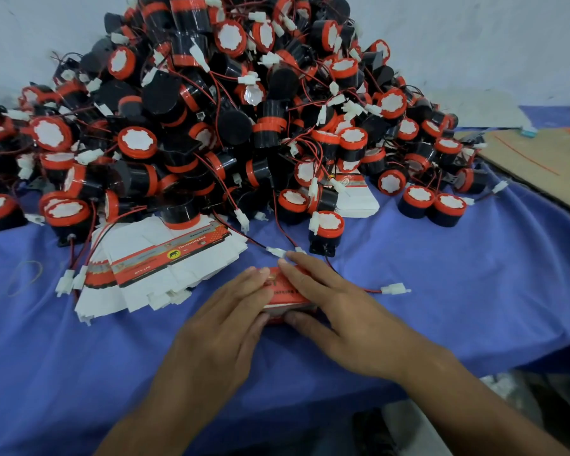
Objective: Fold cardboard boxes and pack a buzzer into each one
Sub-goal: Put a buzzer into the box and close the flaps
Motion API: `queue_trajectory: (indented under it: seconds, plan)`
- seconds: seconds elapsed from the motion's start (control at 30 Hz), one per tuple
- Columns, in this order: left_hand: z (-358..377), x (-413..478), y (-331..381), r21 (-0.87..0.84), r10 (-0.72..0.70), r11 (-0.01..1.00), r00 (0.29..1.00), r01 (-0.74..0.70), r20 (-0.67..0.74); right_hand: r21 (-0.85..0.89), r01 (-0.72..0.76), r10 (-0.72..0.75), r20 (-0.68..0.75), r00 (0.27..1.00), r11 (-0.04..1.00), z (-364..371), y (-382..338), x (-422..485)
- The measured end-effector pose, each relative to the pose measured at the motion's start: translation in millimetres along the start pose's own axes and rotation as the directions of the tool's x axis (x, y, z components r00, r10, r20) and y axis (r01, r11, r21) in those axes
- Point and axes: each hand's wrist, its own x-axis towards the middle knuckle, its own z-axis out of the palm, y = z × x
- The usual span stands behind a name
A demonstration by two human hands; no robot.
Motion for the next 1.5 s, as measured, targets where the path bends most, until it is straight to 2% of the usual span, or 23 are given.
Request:
queue_trajectory:
  seconds: [0.1,0.37,0.5,0.6,0.87,1.03,1.13,1.23,1.37,1.5]
  plan:
    - [0,0,-2,-0.028,-0.025,0.999,0.999,0.025,-0.027,-0.006,0.01,-0.01,0.013,1.0,1.0,-1,1,0]
    - [1,-2,-4,-0.047,-0.032,0.998,0.999,0.033,0.028,-0.027,0.006,-0.005,0.035,0.999,1.0,-4,-7,1]
    - [-2,-2,0,-0.118,-0.125,0.984,0.991,0.131,0.052,-0.126,0.133,-0.151,-0.145,0.978,0.983,-4,-11,4]
    - [-6,-2,1,-0.116,-0.106,0.987,0.994,0.109,0.037,-0.16,0.217,-0.253,-0.25,0.935,0.963,2,-12,5]
    - [-2,1,-2,-0.101,-0.043,0.994,0.999,0.043,0.006,-0.142,0.268,-0.3,-0.304,0.904,0.953,7,-9,9]
    - [-1,-1,-3,-0.12,-0.074,0.99,0.996,0.078,0.041,-0.131,0.247,-0.275,-0.282,0.919,0.96,9,-7,7]
    - [-4,-2,-4,-0.155,-0.129,0.978,0.988,0.142,0.086,-0.019,0.142,-0.143,-0.192,0.971,0.99,8,-4,1]
    - [-5,-2,-5,-0.171,-0.223,0.954,0.963,0.247,0.151,-0.022,0.085,-0.087,-0.135,0.987,0.996,12,1,-2]
    - [-4,-1,-6,-0.177,-0.284,0.928,0.931,0.327,0.229,-0.06,0.046,-0.055,-0.159,0.986,0.997,11,-1,0]
    - [-5,1,-6,-0.243,-0.288,0.912,0.937,0.331,0.196,-0.102,0.015,-0.034,-0.188,0.982,0.995,8,-3,2]
